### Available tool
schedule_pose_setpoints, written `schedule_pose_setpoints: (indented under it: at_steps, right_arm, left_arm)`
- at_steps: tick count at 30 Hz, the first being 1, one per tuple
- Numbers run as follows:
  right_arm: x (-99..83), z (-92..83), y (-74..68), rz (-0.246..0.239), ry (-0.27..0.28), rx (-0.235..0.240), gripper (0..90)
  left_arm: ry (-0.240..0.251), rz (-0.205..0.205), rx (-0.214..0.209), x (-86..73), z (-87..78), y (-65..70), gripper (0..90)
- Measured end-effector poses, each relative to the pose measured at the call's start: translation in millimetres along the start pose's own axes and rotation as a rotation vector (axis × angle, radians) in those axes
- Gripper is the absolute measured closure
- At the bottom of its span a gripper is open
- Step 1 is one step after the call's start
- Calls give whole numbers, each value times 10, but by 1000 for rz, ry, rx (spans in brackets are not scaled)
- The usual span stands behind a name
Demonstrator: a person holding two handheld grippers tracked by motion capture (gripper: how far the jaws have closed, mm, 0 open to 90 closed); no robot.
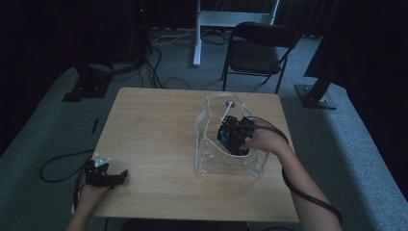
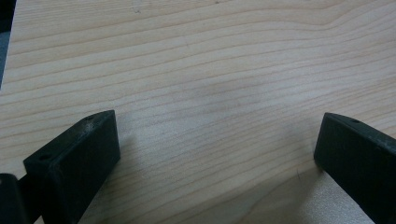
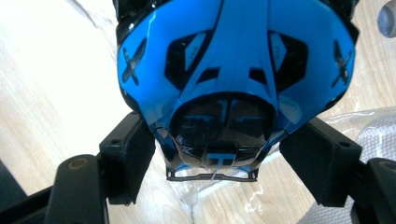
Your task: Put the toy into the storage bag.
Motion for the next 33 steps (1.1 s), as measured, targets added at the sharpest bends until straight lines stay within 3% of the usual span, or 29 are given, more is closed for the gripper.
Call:
schedule_pose_setpoints:
  at_steps: [6, 9, 22, 33]
  right_arm:
    - [40, 74, 14, -38, -47, 15, 263]
    - [53, 105, 13, -47, -46, 29, 263]
    - [122, 192, -22, -84, -109, 23, 263]
    - [209, 330, -46, -148, -175, 38, 262]
  left_arm:
    - [0, 0, 0, 0, 0, 0, 7]
    - [0, 0, 0, 0, 0, 0, 7]
    - [-1, 1, 0, 0, -1, -1, 7]
    - [-2, -1, 3, -12, -13, 3, 7]
Point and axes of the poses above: each handheld gripper's, and its own axes: z roughly forward along the jaws, x roughly out of its top, y roughly to its right, the point moved 1 cm from there along z, roughly forward along the jaws, and after that the axes turned 4 degrees about z, right-handed, at the moved point
